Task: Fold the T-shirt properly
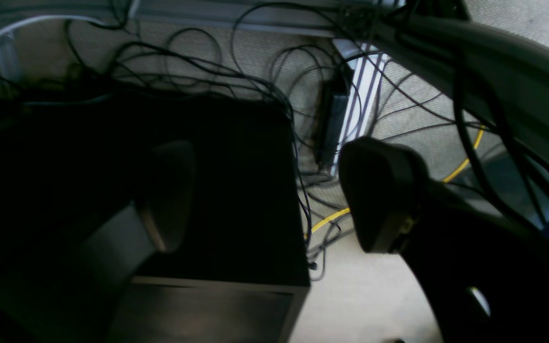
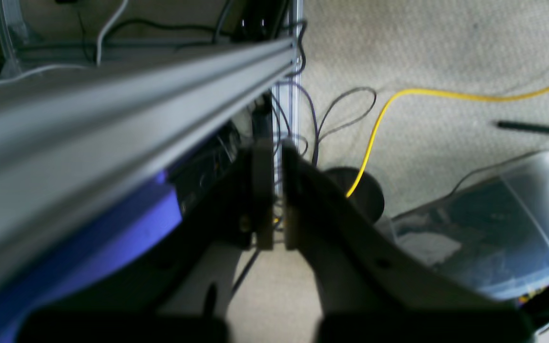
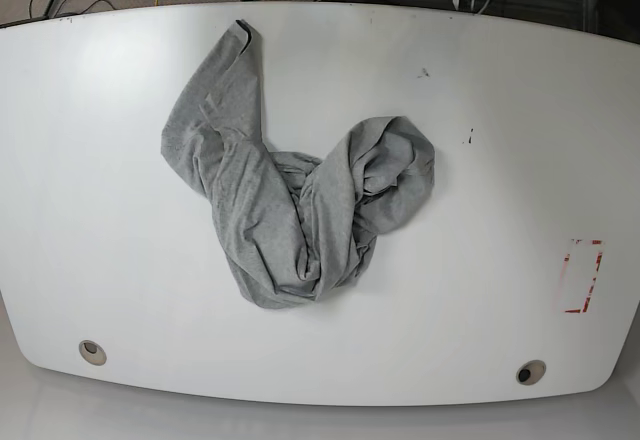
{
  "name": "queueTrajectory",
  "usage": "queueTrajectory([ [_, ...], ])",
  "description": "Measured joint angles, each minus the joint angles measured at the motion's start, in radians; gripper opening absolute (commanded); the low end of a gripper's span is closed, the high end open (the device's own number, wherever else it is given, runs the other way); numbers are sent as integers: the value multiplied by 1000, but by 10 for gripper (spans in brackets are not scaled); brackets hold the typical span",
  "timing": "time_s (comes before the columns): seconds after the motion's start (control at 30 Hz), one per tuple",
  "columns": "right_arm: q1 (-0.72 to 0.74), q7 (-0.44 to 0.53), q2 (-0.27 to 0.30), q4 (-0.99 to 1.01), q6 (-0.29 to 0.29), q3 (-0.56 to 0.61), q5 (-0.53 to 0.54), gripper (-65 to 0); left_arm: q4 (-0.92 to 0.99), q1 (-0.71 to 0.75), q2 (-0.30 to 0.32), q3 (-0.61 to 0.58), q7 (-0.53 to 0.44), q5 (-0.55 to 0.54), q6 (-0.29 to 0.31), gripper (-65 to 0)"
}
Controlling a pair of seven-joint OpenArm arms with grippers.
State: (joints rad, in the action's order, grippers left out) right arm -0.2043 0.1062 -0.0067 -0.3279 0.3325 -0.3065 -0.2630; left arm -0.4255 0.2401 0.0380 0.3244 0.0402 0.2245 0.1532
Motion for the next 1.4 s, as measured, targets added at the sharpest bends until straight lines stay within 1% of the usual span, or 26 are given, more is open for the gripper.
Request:
queueTrajectory([
  [0.07,-10,-2,-2,-9,0,1,-3,-558,-19,10,-1,0,14,0,-3,-177],
  [0.2,-29,-1,-3,-36,0,9,-3,-501,-53,18,-2,0,11,-1,-3,-180],
  [0.27,-50,-8,-5,-82,0,13,-15,-498,-75,22,-2,4,13,-8,0,-181],
  [0.47,-89,-6,-3,-149,4,13,-18,-517,-106,35,-2,8,8,-12,0,-183],
  [0.53,-97,-5,-2,-159,3,13,-18,-540,-108,43,-1,7,8,-11,-1,-176],
  [0.73,-82,-10,1,-126,-4,4,-21,-564,-59,32,-2,2,31,5,-8,-174],
  [0.83,-79,-12,1,-131,-4,5,-21,-564,-57,26,-2,2,34,8,-5,-171],
  [0.9,-92,-14,-2,-161,0,9,-24,-560,-97,37,-4,2,39,7,-3,-168],
  [0.93,-112,-4,-2,-198,5,16,-23,-558,-151,60,-7,3,38,4,-4,-168],
  [1.03,-156,6,1,-263,8,16,-23,-555,-266,114,-5,8,11,-4,-3,-167],
  [1.17,-215,-10,5,-317,9,16,-27,-555,-390,189,2,22,35,0,-5,-166],
  [1.27,-229,-13,10,-309,4,13,-26,-555,-407,216,6,24,33,-1,-14,-166],
  [1.4,-211,-13,13,-256,5,14,-21,-546,-376,206,4,24,40,-1,-21,-167],
])
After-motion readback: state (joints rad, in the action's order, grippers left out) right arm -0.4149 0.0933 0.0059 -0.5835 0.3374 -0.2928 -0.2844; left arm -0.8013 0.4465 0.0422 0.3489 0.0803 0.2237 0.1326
